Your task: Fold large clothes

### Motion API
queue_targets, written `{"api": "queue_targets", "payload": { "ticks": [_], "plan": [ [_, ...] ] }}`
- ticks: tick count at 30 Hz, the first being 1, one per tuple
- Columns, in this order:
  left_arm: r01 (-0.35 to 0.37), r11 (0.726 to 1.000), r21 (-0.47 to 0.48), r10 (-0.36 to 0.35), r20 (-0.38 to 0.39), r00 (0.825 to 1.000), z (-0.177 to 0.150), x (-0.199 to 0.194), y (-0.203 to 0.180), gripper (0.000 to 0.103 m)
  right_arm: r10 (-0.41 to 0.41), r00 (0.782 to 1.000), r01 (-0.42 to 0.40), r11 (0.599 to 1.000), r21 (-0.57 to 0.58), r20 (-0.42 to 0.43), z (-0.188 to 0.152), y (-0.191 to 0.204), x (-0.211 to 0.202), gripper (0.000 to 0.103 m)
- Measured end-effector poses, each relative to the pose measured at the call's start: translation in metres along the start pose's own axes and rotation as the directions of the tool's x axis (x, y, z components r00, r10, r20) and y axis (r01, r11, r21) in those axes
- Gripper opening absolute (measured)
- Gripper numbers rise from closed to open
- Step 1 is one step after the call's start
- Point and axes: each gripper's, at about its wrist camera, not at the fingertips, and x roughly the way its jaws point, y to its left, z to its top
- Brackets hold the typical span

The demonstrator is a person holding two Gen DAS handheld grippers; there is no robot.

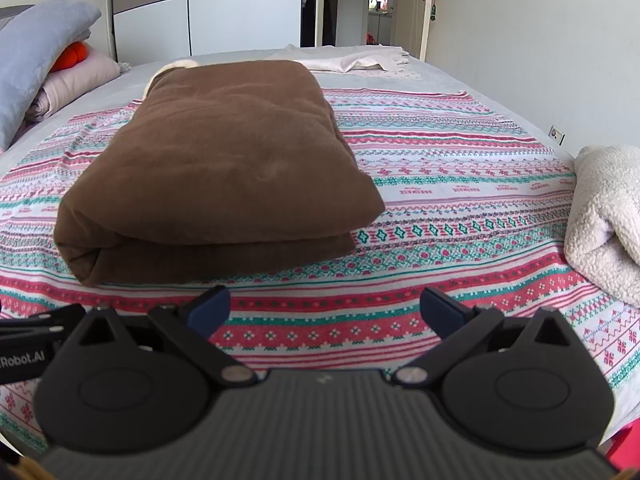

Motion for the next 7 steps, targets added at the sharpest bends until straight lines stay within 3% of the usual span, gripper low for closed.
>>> {"api": "queue_targets", "payload": {
  "ticks": [7],
  "plan": [
    [0.009,1.000,-0.017,-0.009,0.014,1.000,0.0018,-0.0027,0.0051,0.103,-0.010,1.000,0.010,1.000,0.008,0.000,-0.0006,0.0018,0.0027,0.103]
  ]
}}
